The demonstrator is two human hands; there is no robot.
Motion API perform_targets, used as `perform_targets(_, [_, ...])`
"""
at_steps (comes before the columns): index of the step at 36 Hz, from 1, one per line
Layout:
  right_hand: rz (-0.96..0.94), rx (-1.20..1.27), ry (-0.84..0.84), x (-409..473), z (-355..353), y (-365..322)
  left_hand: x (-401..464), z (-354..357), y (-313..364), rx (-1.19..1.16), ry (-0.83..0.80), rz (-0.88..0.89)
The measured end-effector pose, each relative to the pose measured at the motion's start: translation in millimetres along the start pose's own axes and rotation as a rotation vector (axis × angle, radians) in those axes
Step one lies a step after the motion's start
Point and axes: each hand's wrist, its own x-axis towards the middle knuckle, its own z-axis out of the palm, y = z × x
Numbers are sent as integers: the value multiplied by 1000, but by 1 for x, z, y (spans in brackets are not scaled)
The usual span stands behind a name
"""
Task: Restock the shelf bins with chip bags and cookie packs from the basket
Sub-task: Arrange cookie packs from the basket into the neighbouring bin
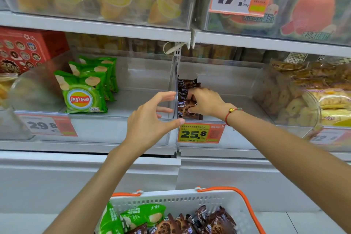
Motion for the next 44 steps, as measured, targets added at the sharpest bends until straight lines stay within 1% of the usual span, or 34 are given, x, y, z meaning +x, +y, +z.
perform_targets(4, [4,47,-36,-5,-8,2,-5,2,2,12,7,7])
perform_targets(7, [12,126,-1,-17,-20,3,-9,6,2,-13,40,21])
perform_targets(9, [17,192,84,-32,-31,1,-14,10,4,-51,88,58])
perform_targets(13, [-19,347,356,-85,-45,-13,-29,11,17,-4,204,157])
perform_targets(15, [-43,446,415,-118,-44,-24,-37,9,24,23,218,175])
perform_targets(16, [-52,486,413,-133,-41,-29,-41,8,26,37,208,172])
perform_targets(18, [-49,549,348,-160,-31,-36,-49,7,28,93,158,129])
perform_targets(20, [-34,564,242,-179,-14,-40,-60,8,26,161,73,45])
perform_targets(24, [7,517,-25,-193,22,-43,-84,19,13,250,-164,-149])
perform_targets(28, [-16,377,-355,-188,49,-56,-96,37,-19,231,-449,-336])
perform_targets(30, [-50,310,-460,-186,62,-65,-102,48,-35,115,-546,-441])
perform_targets(32, [-47,257,-541,-185,79,-74,-112,57,-49,84,-644,-556])
perform_targets(34, [-32,250,-586,-186,97,-82,-123,64,-67,165,-719,-547])
perform_targets(36, [-17,257,-626,-188,113,-89,-133,69,-80,271,-802,-480])
perform_targets(41, [-26,236,-760,-197,142,-105,-164,73,-94,742,-1012,-211])
perform_targets(44, [33,277,-785,-197,162,-114,-180,82,-104,966,-1086,-123])
